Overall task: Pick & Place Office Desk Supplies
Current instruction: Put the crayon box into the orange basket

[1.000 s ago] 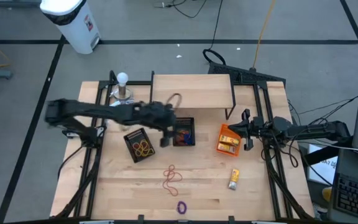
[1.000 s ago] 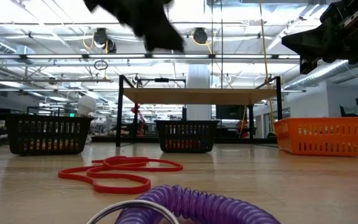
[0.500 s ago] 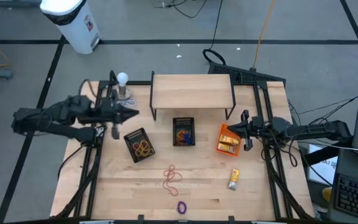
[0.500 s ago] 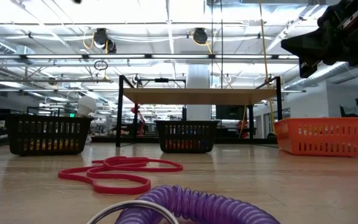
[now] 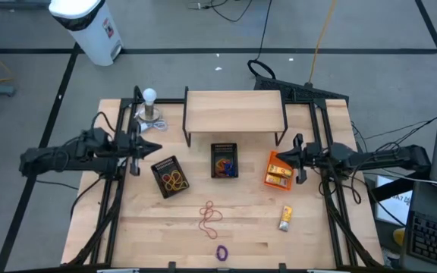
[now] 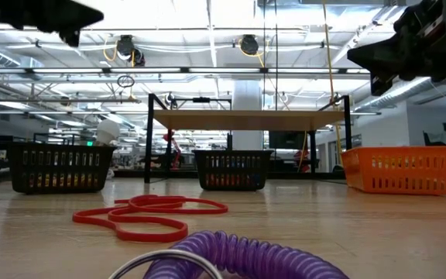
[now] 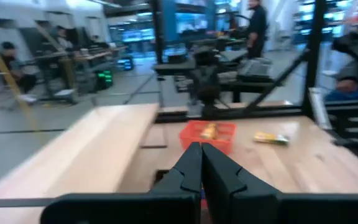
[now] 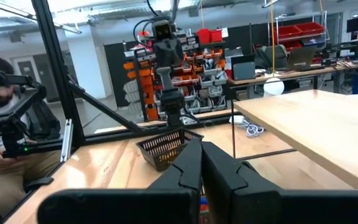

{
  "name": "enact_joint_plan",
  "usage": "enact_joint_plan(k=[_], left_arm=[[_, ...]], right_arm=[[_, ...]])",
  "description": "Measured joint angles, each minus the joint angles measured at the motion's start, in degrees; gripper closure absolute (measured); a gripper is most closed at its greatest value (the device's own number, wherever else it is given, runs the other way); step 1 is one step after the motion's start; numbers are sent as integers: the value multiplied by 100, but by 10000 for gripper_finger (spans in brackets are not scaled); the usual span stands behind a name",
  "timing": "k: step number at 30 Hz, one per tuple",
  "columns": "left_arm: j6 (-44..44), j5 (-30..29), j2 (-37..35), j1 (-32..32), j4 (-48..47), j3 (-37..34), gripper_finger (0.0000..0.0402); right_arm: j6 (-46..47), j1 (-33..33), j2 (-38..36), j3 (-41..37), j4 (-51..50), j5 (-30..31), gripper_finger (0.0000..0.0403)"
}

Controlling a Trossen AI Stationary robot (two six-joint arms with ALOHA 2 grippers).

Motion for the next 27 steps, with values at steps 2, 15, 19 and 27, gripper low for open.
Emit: enact_joint_plan(k=[2,15,19,27], left_arm=[[-58,336,-215,104,11,-199,399],[-483,220,-1363,185,45,-1046,400],[-644,-134,-1411,185,-139,-1151,400],[-570,-143,-1411,185,-567,-1158,400]], right_arm=[[-1,-1,73,0,-7,1,403],[133,0,393,0,180,-12,403],[240,0,415,0,231,-16,403],[192,0,511,-2,122,-21,403]])
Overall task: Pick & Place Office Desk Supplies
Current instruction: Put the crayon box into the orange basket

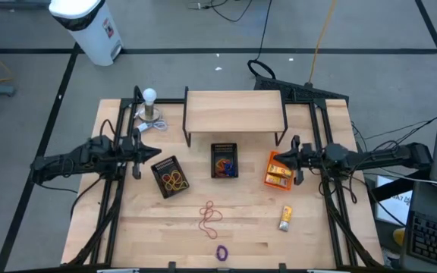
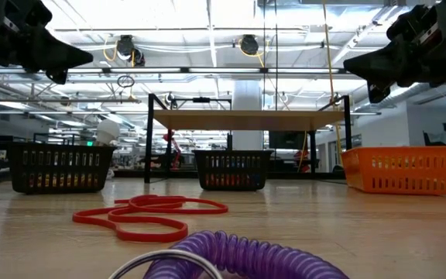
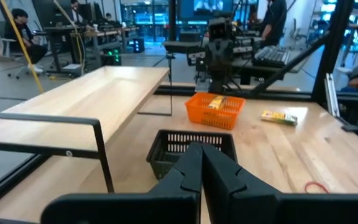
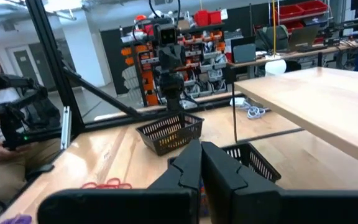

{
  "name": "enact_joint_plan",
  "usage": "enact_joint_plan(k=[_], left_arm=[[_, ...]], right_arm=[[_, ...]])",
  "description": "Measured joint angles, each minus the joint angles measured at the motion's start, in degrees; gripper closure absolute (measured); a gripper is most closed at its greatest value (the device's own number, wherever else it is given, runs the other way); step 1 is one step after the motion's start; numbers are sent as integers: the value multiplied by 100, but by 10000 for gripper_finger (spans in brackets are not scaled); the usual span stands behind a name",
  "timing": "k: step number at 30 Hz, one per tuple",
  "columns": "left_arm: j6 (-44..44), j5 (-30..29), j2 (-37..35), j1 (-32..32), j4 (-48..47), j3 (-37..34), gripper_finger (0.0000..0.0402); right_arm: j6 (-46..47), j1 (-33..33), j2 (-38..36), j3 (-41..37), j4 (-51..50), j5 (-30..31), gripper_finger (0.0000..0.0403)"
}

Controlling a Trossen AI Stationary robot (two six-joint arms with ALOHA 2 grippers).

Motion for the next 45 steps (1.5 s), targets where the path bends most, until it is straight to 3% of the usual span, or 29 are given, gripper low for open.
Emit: enact_joint_plan(k=[15,18,23,30,33,39,45], left_arm=[[-101,-3,2,0,24,-24,399],[-103,-3,2,0,26,-24,390],[-189,-172,3,-1,26,-26,384],[-542,-663,24,0,25,-31,383],[-660,-790,24,0,27,-31,383],[-872,-984,24,0,28,-31,382],[-1142,-1262,24,0,24,-31,382]], right_arm=[[212,3,82,41,15,-156,403],[174,119,213,283,18,-228,403],[16,625,844,1143,-439,142,403],[-138,1775,2835,2543,-1190,1474,403],[2,2132,3922,3136,-1342,1606,403],[215,2656,5891,4438,-1252,1461,403],[135,2809,7366,5533,-1254,440,403]])
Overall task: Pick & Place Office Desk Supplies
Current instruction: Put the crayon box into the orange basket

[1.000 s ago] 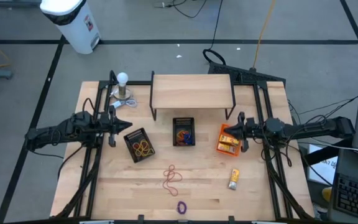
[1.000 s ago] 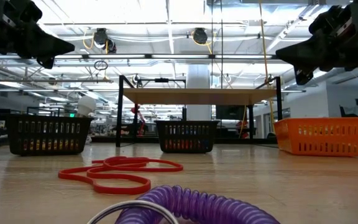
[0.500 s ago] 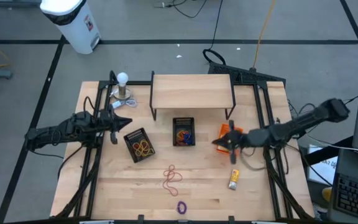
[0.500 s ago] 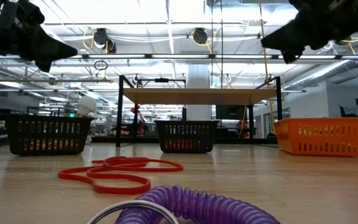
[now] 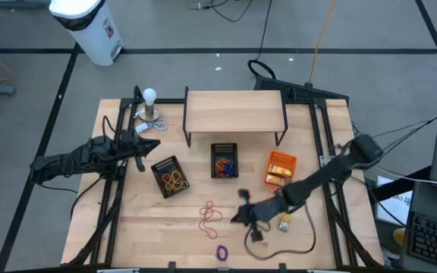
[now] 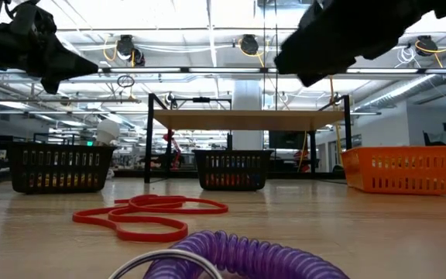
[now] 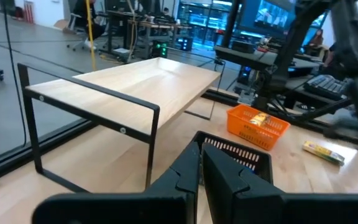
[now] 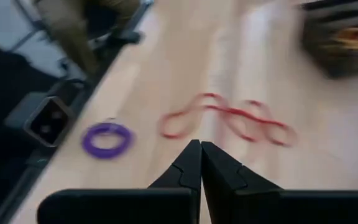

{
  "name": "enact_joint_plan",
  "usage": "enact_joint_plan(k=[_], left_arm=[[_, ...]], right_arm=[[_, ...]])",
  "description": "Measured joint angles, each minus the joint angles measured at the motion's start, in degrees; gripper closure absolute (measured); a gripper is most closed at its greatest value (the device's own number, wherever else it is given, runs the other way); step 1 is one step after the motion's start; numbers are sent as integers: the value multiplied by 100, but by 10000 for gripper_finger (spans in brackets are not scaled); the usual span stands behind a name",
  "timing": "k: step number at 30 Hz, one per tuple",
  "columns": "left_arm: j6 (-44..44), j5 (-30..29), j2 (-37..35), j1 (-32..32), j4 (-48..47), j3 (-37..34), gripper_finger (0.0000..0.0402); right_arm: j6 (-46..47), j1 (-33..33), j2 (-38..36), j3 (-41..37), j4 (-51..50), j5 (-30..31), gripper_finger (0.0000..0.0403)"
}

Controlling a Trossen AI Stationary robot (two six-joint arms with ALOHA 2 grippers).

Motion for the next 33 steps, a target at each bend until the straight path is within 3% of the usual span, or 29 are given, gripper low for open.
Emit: enact_joint_plan(k=[6,17,24,33], left_arm=[[-22,-1,0,-2,-20,1,382],[-148,-33,0,0,-40,0,382],[-191,-44,0,0,-34,2,382],[-137,-39,1,0,-52,2,382]], right_arm=[[-206,195,1264,912,362,-741,403],[-151,477,2754,2343,430,-999,403],[-483,624,2297,2406,-59,302,403],[-922,420,1273,1750,-422,352,403]])
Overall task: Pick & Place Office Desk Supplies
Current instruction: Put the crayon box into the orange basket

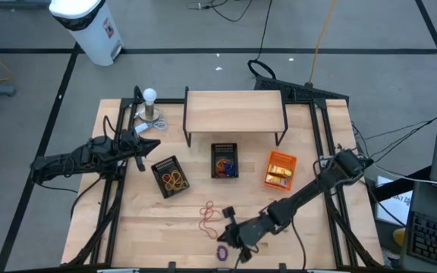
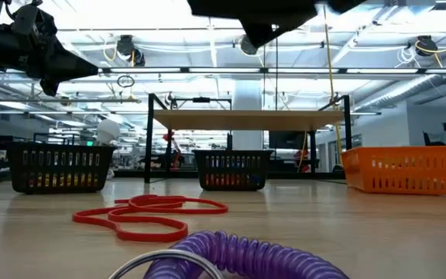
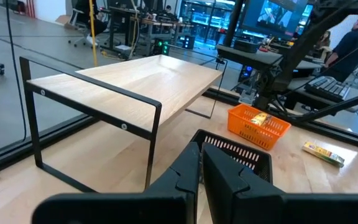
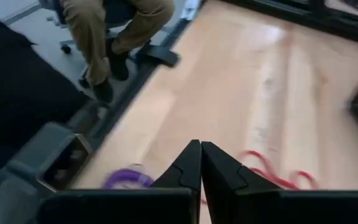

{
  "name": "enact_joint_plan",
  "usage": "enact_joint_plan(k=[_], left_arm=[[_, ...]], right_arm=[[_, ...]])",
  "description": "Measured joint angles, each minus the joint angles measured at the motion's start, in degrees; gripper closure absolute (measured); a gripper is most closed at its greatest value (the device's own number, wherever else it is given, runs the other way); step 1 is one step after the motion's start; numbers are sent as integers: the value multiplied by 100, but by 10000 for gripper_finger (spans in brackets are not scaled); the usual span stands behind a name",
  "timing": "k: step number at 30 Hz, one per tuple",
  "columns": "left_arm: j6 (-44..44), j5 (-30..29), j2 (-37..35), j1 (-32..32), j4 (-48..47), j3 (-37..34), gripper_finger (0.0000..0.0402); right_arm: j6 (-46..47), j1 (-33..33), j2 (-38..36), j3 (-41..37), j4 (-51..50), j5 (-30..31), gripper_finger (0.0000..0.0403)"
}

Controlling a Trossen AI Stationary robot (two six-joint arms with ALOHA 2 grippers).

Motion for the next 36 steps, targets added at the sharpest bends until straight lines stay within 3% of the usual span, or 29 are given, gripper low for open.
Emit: enact_joint_plan(k=[5,10,14,20,28,36], left_arm=[[65,-48,1,0,50,0,382],[301,-50,1,0,295,2,382],[595,-56,1,0,422,2,382],[839,-202,6,0,516,7,382],[964,-376,6,0,488,7,382],[918,-360,6,0,384,7,382]], right_arm=[[-64,-138,-595,-814,-38,-16,403],[-85,-84,-1457,-1751,606,9,403],[255,-52,-2139,-2376,705,275,403],[1718,-17,-3147,-2388,-1437,244,403],[2105,213,-3766,-2284,-3872,-651,394],[2086,145,-3736,-2273,-4902,-1932,293]])
